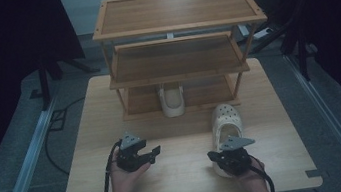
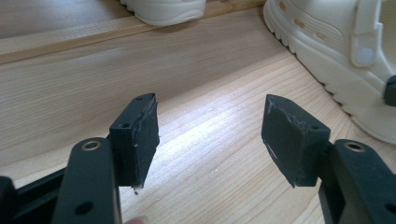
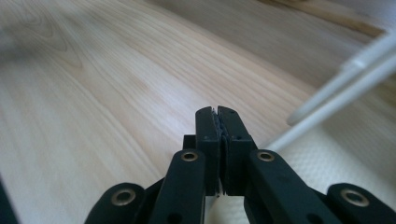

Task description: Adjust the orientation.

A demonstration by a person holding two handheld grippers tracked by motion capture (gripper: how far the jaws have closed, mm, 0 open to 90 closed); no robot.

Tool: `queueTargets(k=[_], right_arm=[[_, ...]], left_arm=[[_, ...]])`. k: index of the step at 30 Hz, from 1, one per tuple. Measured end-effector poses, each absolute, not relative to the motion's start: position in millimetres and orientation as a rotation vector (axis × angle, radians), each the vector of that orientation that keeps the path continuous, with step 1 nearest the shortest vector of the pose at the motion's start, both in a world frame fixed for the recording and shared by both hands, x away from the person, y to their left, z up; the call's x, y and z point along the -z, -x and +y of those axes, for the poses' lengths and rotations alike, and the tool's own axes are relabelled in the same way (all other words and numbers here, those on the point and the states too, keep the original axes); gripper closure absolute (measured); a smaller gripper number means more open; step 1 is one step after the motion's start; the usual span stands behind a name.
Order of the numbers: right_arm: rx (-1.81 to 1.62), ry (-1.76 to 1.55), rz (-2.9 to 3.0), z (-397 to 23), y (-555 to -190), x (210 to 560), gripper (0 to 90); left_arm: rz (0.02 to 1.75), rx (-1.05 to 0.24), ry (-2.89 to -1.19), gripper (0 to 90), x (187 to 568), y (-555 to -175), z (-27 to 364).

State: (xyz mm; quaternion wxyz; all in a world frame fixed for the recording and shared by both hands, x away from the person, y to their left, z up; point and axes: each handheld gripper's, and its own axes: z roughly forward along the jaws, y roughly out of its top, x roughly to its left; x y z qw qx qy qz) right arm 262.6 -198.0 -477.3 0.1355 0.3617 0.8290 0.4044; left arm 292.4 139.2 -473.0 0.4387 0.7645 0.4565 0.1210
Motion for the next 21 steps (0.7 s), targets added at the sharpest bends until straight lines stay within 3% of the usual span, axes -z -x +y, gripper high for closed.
queueTargets(k=[12,21], right_arm=[[-1.158,-1.183,2.363,-239.9,-252.8,472.1,83.9],[-1.237,-1.103,2.303,-244.2,-255.9,459.1,67.1]], left_arm=[[1.151,-0.313,-1.879,36.5,468.9,-290.8,147.8],[1.160,-0.311,-1.889,36.2,472.1,-291.3,148.2]])
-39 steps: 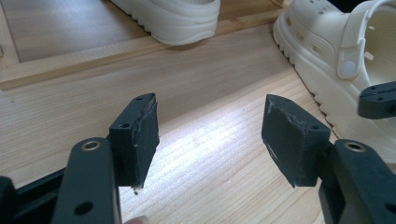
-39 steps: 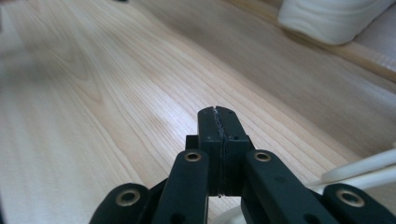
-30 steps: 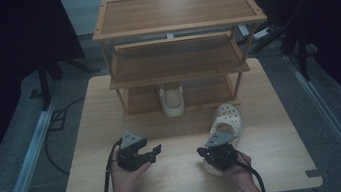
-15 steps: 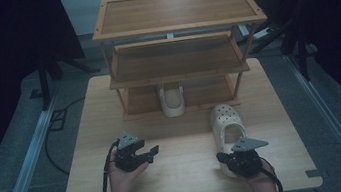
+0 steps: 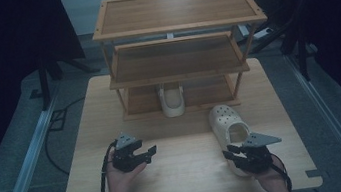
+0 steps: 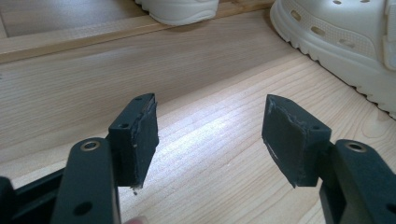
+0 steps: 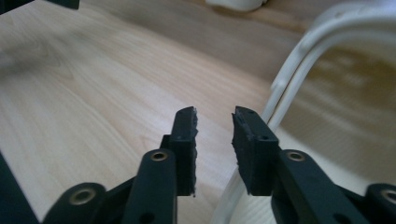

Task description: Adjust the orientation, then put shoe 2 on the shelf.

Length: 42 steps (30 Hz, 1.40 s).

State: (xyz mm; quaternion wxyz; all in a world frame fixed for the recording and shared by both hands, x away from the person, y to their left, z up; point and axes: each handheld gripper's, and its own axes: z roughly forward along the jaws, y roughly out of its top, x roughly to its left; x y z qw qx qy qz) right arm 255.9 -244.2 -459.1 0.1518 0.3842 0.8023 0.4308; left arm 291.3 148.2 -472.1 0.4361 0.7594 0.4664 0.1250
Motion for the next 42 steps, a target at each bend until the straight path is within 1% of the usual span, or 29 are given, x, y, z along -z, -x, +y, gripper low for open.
queueTargets(k=[2,3,5,9,19,27,33,42], right_arm=[[-1.232,-1.091,2.299,-244.4,-256.6,457.2,65.5],[-1.223,-1.081,2.261,-247.6,-258.5,451.3,62.2],[-1.220,-1.084,2.247,-249.6,-259.4,449.3,61.3],[-1.213,-1.130,2.141,-267.0,-265.2,438.6,55.4],[-1.154,-1.188,2.086,-284.9,-269.9,441.1,52.6],[-1.119,-1.264,2.037,-302.5,-277.4,448.5,52.0],[-1.106,-1.293,2.051,-304.4,-286.7,456.3,50.3],[-1.091,-1.325,2.066,-299.4,-298.6,466.1,50.4]], left_arm=[[1.162,-0.316,-1.887,36.2,471.0,-289.9,149.4],[1.168,-0.321,-1.878,36.2,470.3,-288.4,151.7],[1.174,-0.327,-1.874,36.2,469.7,-287.7,153.5],[1.189,-0.338,-1.858,36.2,467.9,-287.1,159.3],[1.194,-0.313,-1.853,36.2,470.5,-288.6,159.9],[1.192,-0.310,-1.859,36.1,471.3,-287.7,158.2],[1.201,-0.317,-1.852,36.1,470.5,-286.2,161.0],[1.203,-0.315,-1.853,36.1,471.7,-286.2,160.9]])
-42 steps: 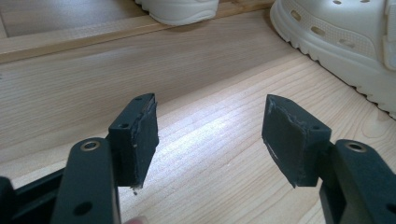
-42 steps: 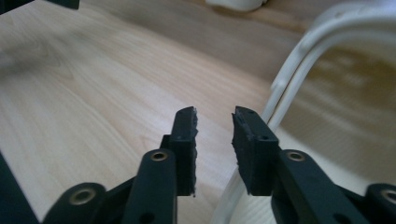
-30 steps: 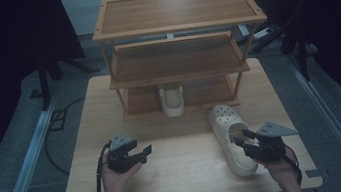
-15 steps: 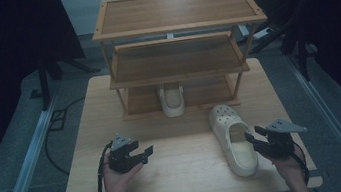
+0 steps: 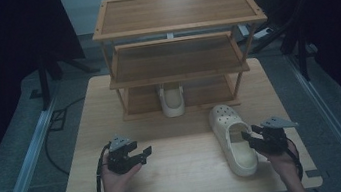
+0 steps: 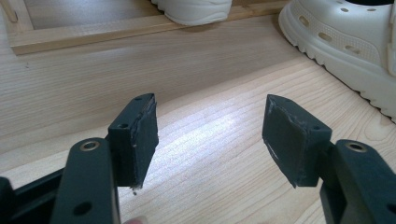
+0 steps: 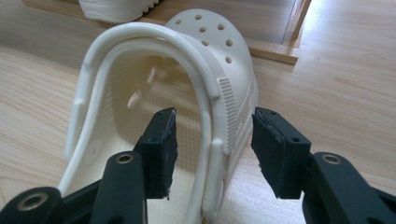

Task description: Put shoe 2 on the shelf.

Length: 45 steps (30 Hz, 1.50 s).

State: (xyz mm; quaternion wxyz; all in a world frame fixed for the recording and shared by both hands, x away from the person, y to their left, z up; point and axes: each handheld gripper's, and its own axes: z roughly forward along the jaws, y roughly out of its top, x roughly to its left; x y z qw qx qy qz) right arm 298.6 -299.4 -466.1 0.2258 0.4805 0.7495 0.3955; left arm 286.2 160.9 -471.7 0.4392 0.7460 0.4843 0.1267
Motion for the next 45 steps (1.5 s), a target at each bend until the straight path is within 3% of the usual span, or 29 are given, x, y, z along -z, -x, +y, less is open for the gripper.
queueTargets(k=[6,10,19,45], right_arm=[[-1.068,-1.355,2.063,-289.5,-311.1,469.9,55.4],[-0.995,-1.390,2.035,-282.9,-317.2,473.0,66.0],[-0.958,-1.422,2.017,-283.9,-317.6,472.3,73.4],[-1.100,-1.345,1.942,-284.3,-311.1,446.8,75.5]], left_arm=[[1.198,-0.315,-1.853,36.1,470.5,-285.7,161.4],[1.203,-0.319,-1.843,36.1,469.5,-285.6,164.4],[1.201,-0.317,-1.849,36.1,470.2,-285.6,162.5],[1.212,-0.325,-1.847,36.1,469.8,-286.5,163.9]])
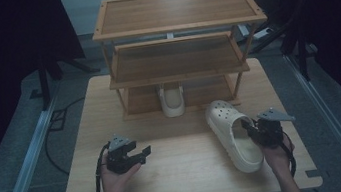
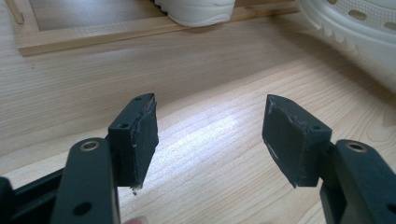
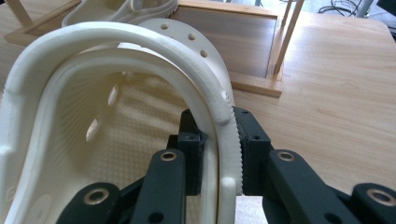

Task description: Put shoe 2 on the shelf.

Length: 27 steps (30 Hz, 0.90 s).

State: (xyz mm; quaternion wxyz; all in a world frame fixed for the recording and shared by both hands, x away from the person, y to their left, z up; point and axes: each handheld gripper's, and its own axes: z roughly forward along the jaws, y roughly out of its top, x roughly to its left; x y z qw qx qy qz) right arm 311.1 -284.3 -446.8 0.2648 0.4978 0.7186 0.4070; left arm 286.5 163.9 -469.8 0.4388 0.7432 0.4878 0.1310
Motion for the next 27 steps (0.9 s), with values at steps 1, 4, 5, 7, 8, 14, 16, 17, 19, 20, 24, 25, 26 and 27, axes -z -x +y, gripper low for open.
queueTargets(k=[1,4,5,7,8,14,16,17,19,20,24,25,26,27], right_arm=[[-1.094,-1.340,1.944,-283.3,-312.3,446.4,75.5],[-1.070,-1.329,1.949,-279.9,-315.9,446.3,75.5],[-1.065,-1.326,1.951,-278.9,-316.9,446.6,75.4],[-1.055,-1.326,1.954,-275.6,-320.6,446.8,75.4],[-1.052,-1.325,1.955,-274.0,-322.6,446.7,75.5],[-1.047,-1.322,1.958,-261.2,-338.2,446.6,75.5],[-1.040,-1.317,1.960,-255.7,-343.4,445.9,75.4],[-1.038,-1.316,1.961,-253.7,-345.4,445.5,75.5],[-1.038,-1.312,1.954,-247.5,-351.6,443.9,75.5],[-1.032,-1.309,1.949,-244.7,-354.6,443.4,75.5],[-1.014,-1.311,1.937,-235.6,-368.5,442.8,75.5],[-1.014,-1.317,1.932,-232.5,-374.6,444.0,75.5],[-1.014,-1.317,1.932,-232.5,-374.6,444.0,75.5],[-1.010,-1.321,1.932,-231.5,-377.5,444.8,75.4]], left_arm=[[1.213,-0.325,-1.846,36.1,469.6,-286.6,164.4],[1.216,-0.327,-1.841,36.1,469.2,-286.8,165.9],[1.214,-0.326,-1.840,36.2,468.9,-286.8,166.0],[1.208,-0.325,-1.842,36.2,468.6,-286.6,165.6],[1.207,-0.323,-1.842,36.2,468.4,-286.4,165.5],[1.201,-0.316,-1.834,36.1,466.9,-286.0,166.7],[1.201,-0.314,-1.831,36.2,466.8,-286.1,167.4],[1.202,-0.313,-1.830,36.2,466.8,-286.1,168.1],[1.202,-0.311,-1.827,36.2,466.5,-285.7,168.8],[1.201,-0.312,-1.824,36.2,466.2,-285.4,168.9],[1.194,-0.310,-1.818,36.2,464.7,-283.8,169.3],[1.194,-0.308,-1.819,36.2,464.7,-283.5,169.4],[1.193,-0.306,-1.819,36.2,464.8,-283.2,169.6],[1.193,-0.305,-1.819,36.2,465.0,-283.1,170.0]])
